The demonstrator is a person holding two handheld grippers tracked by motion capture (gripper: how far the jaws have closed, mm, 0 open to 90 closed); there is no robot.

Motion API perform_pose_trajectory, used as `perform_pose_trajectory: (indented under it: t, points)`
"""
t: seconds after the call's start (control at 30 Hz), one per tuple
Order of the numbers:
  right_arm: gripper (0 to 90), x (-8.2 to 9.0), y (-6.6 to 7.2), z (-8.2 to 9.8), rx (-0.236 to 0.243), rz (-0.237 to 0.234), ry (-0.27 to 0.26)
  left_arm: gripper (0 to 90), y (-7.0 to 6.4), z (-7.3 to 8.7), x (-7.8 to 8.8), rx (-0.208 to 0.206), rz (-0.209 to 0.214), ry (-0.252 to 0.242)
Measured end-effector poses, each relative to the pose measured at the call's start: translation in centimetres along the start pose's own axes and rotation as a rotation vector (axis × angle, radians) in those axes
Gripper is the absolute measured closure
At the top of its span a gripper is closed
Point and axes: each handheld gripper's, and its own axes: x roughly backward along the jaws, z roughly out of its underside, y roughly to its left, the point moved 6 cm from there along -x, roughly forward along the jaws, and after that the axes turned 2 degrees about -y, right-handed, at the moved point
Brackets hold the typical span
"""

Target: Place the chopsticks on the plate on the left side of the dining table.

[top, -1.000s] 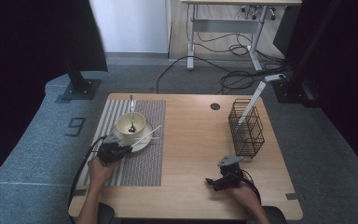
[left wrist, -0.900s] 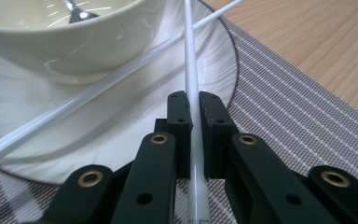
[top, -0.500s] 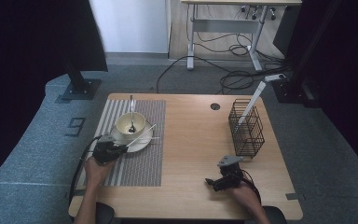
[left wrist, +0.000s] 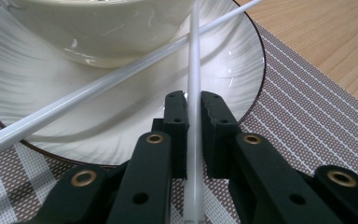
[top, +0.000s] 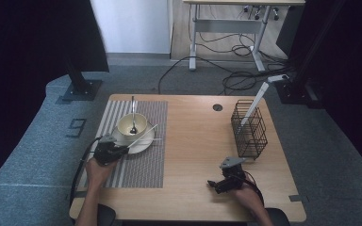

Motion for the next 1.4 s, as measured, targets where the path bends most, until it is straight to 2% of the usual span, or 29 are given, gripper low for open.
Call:
perform_pose_trajectory:
  t: [0.27, 0.4, 0.53, 0.8, 0.97, 1.2, 1.4]
  points:
    - [0.0, 0.0, 0.0, 0.0, 0.0, 0.0, 0.0, 79.4, 0.1, 0.0, 0.0, 0.007, -0.003, 0.001]
    - [0.0, 0.0, 0.0, 0.0, -0.001, 0.001, 0.0, 75.6, 0.2, 0.0, 0.0, 0.008, -0.017, -0.005]
    - [0.0, 0.0, 0.0, 0.0, 0.0, 0.001, 0.0, 70.0, 0.4, -0.4, 0.2, 0.018, -0.047, -0.026]
    - [0.0, 0.0, 0.0, 0.0, -0.001, 0.001, 0.0, 51.4, 0.8, -0.7, 0.1, 0.026, -0.123, -0.039]
    - [0.0, 0.0, 0.0, 0.0, -0.002, 0.001, 0.0, 44.6, 1.3, -1.0, 0.1, 0.036, -0.157, -0.046]
    - [0.0, 0.0, 0.0, 0.0, -0.002, 0.001, 0.0, 42.1, 1.8, -1.3, 0.0, 0.038, -0.189, -0.051]
    - [0.0, -0.1, 0.0, -0.1, -0.002, 0.001, 0.0, 41.9, 2.0, -1.6, -0.2, 0.024, -0.212, -0.051]
